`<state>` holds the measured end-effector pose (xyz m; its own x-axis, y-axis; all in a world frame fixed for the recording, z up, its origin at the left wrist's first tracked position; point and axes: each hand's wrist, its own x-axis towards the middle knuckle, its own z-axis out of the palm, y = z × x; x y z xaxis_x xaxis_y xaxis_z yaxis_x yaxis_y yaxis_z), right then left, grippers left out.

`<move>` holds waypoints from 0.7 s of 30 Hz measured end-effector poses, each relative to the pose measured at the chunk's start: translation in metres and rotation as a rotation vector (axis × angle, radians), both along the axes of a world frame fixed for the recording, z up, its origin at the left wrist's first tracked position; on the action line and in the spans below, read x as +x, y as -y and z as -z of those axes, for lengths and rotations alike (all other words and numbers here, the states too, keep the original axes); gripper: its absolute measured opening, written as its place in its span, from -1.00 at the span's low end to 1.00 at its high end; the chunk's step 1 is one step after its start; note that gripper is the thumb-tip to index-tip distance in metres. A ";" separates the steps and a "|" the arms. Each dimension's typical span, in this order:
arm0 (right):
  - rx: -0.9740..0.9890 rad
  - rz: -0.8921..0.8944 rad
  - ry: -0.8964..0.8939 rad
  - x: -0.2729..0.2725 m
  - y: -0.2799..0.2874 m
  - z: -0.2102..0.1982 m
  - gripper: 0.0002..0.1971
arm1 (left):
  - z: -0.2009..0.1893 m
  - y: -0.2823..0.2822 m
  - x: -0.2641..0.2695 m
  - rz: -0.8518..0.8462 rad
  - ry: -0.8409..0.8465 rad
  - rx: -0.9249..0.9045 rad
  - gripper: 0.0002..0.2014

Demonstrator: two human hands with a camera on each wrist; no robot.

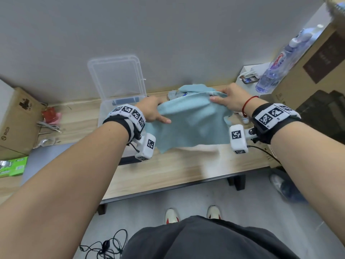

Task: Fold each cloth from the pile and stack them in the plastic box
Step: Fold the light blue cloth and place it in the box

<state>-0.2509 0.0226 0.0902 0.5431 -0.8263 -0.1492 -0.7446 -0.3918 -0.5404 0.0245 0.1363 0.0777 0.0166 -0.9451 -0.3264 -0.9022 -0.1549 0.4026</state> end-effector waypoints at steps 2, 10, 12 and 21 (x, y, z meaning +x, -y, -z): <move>-0.050 0.017 -0.094 -0.007 0.005 0.004 -0.69 | 0.004 0.001 0.001 -0.026 0.063 0.091 -0.47; -0.015 0.211 -0.089 -0.037 0.014 0.045 -0.83 | 0.011 -0.003 -0.007 -0.202 0.040 -0.009 -0.59; -0.037 0.279 0.015 -0.040 0.019 0.043 -0.80 | 0.005 0.002 -0.009 -0.303 -0.062 -0.137 -0.72; -0.124 0.396 0.464 -0.041 0.049 0.001 -0.79 | -0.022 0.031 -0.016 -0.623 -0.636 -0.520 -0.89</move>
<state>-0.2920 -0.0262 0.0893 0.1775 -0.9743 0.1386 -0.5447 -0.2146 -0.8107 0.0081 0.1053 0.1002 0.5192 -0.8547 0.0009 -0.3184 -0.1924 0.9282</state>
